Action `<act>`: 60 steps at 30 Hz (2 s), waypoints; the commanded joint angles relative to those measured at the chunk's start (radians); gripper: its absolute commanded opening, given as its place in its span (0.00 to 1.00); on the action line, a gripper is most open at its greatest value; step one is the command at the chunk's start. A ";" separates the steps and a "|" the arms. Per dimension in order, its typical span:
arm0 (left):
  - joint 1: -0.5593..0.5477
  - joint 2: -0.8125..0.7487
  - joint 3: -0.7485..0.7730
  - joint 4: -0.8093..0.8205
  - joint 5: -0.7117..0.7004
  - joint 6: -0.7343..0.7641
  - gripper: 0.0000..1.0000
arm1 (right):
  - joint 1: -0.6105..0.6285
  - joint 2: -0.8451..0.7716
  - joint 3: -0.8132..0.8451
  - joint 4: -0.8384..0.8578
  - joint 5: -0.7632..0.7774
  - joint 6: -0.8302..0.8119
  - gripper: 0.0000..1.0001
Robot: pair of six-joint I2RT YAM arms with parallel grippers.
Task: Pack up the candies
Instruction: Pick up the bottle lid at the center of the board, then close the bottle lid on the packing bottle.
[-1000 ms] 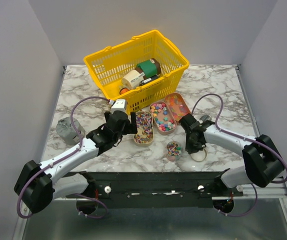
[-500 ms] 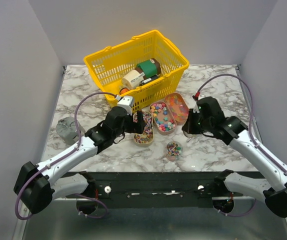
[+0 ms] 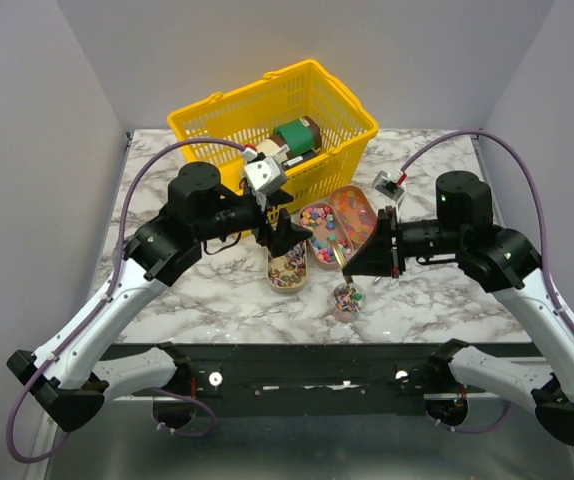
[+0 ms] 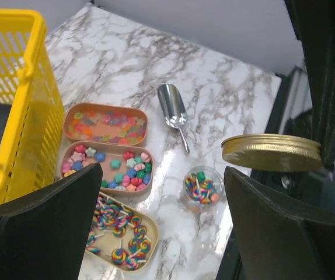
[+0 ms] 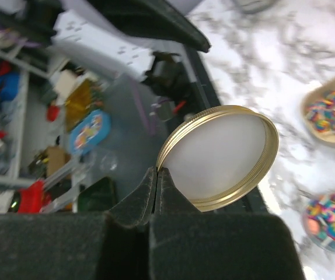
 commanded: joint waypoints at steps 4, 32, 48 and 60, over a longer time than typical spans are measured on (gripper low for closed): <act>0.011 0.060 0.153 -0.302 0.494 0.231 0.99 | 0.006 -0.063 -0.008 0.118 -0.365 0.057 0.01; -0.069 0.083 0.052 -0.058 0.788 0.018 0.55 | 0.095 0.091 0.057 0.213 -0.379 0.093 0.01; -0.092 0.085 -0.068 0.148 0.622 -0.201 0.00 | 0.095 0.023 -0.066 0.183 -0.013 0.097 0.48; -0.094 0.092 -0.255 0.291 0.234 -0.556 0.00 | 0.095 -0.093 -0.136 -0.006 0.797 0.240 0.58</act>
